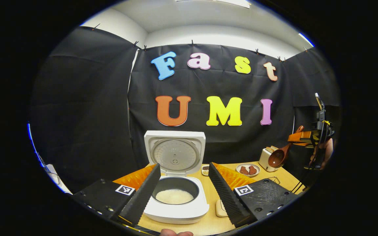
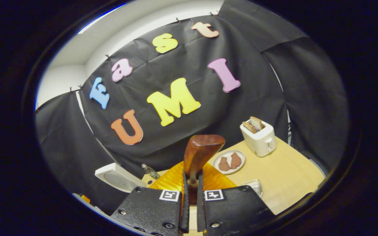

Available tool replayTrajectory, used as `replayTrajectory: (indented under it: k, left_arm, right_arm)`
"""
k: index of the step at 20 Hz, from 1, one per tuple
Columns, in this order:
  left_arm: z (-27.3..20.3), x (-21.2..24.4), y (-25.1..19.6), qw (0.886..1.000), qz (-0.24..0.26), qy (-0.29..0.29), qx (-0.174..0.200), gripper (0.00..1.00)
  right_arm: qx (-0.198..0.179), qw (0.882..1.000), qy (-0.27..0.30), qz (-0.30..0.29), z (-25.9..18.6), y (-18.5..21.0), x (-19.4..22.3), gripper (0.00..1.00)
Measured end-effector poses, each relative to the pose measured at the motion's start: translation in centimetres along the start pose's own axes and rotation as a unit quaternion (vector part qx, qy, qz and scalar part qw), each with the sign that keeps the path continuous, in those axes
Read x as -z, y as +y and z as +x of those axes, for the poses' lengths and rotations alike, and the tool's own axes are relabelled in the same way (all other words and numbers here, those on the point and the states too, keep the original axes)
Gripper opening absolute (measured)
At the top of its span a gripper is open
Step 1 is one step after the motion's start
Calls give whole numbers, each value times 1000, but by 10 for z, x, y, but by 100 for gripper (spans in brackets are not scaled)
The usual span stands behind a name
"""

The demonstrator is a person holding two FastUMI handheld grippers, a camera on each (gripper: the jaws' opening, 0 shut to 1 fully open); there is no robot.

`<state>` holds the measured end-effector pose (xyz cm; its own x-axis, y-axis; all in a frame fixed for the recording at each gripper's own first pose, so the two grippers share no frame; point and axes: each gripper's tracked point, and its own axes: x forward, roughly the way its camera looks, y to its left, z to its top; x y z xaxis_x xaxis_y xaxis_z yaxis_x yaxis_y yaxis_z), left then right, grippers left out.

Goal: Close the left gripper, press the button to open the rice cooker; take a wooden spoon from the chopstick holder with the right hand, scoop a spoonful of rice and pour it into the rice cooker, then put the wooden spoon back into the chopstick holder.

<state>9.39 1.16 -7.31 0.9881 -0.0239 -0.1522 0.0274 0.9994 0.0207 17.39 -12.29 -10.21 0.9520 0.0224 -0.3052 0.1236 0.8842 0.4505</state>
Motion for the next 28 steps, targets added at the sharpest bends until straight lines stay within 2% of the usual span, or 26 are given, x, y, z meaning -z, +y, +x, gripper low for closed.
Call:
replayTrajectory:
  k: [5, 11, 22, 28]
  left_arm:
    - [12, -3, -27, 1000, -3, 3, 2, 95]
    - [21, 3, -44, 1000, -4, 27, -5, 95]
    - [28, 7, -56, 998, 17, 53, -25, 95]
    - [27, 2, -60, 998, 24, 52, -26, 95]
  right_arm:
    - [40, 999, 12, -7, 14, -64, 5, 14]
    - [86, 995, 39, -38, 54, -135, 37, 14]
    - [87, 987, 103, -85, 99, -172, 122, 14]
    - [89, 985, 115, -88, 106, -180, 143, 18]
